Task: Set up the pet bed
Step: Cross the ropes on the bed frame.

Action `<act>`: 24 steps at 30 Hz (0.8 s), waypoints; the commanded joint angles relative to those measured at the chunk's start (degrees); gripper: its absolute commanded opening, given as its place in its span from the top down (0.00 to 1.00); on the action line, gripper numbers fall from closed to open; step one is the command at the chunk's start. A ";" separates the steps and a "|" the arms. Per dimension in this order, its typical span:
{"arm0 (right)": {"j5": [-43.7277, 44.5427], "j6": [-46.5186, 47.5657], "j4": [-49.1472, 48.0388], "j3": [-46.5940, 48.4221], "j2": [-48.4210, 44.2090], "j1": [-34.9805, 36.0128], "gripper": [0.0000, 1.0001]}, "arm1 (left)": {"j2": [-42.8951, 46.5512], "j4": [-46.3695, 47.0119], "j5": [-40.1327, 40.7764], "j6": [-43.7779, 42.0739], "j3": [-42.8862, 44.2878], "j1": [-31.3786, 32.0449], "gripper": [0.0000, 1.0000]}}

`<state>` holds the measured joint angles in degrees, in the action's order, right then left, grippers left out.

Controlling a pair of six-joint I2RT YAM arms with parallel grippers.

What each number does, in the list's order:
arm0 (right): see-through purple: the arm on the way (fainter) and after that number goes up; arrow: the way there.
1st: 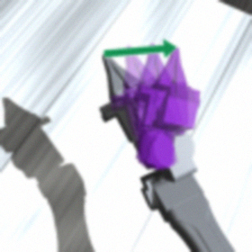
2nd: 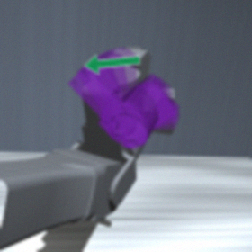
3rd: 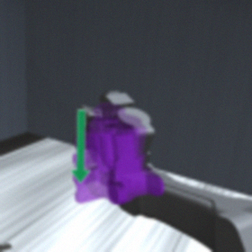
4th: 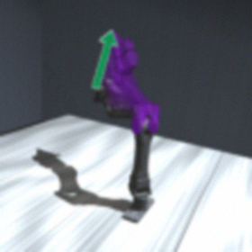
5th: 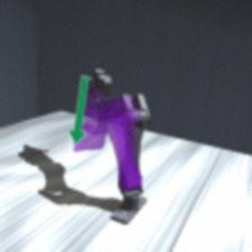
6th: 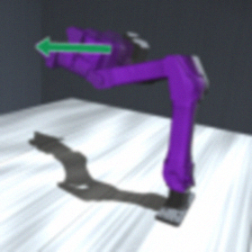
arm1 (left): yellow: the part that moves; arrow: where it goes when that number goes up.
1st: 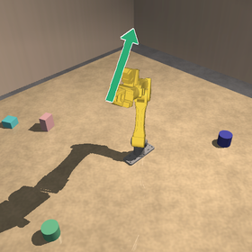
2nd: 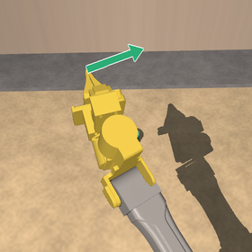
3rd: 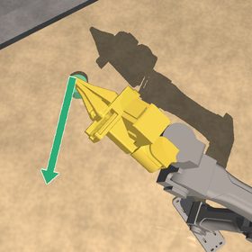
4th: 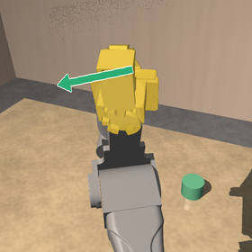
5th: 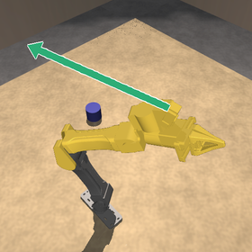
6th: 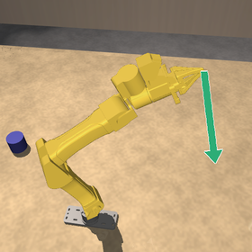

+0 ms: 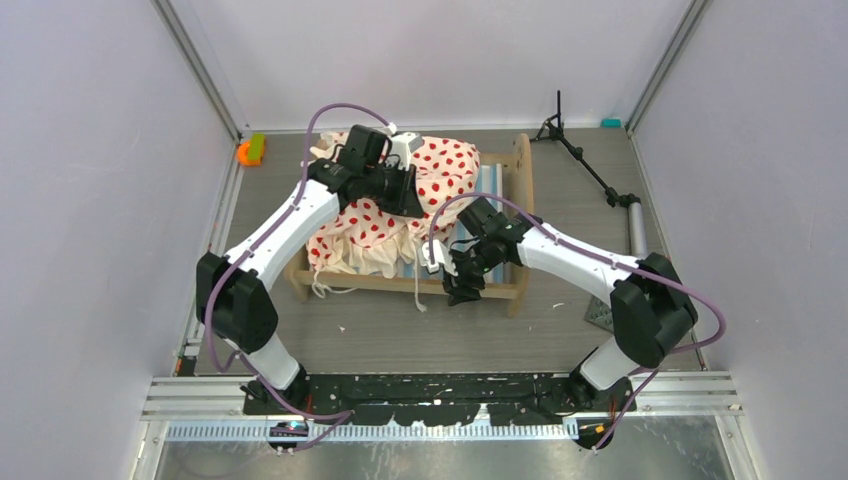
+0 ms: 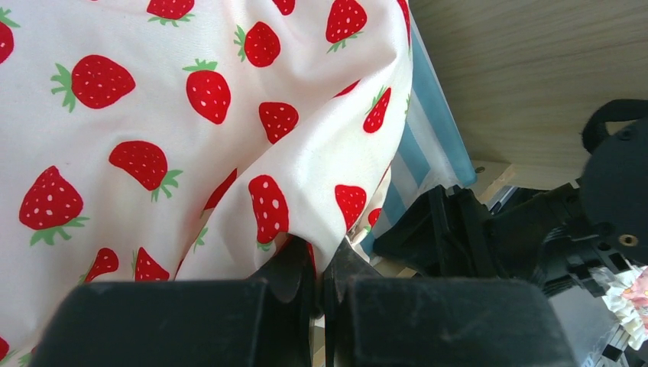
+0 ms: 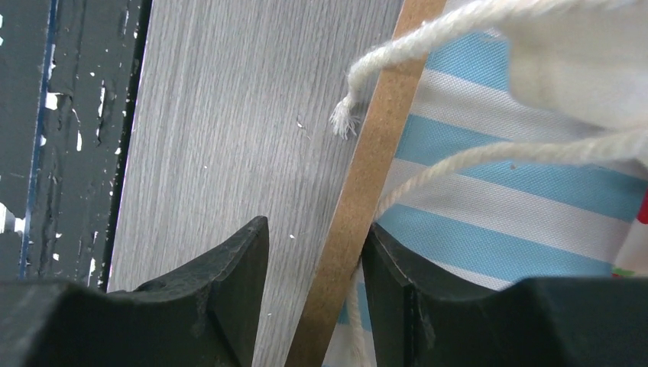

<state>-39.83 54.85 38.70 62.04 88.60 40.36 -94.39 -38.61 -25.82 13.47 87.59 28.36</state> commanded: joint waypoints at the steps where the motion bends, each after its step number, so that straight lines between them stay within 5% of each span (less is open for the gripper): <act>1: -2.67 -0.44 6.79 0.44 2.26 1.91 0.47 | 0.18 1.60 -0.61 0.13 0.12 -0.59 1.00; 24: 3.10 -9.32 -6.62 -2.32 -7.30 2.55 0.33 | 0.21 1.52 -0.80 0.41 0.26 -0.59 1.00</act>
<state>-36.10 47.57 34.81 59.92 83.40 42.61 -94.41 -38.61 -26.09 13.50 87.57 28.36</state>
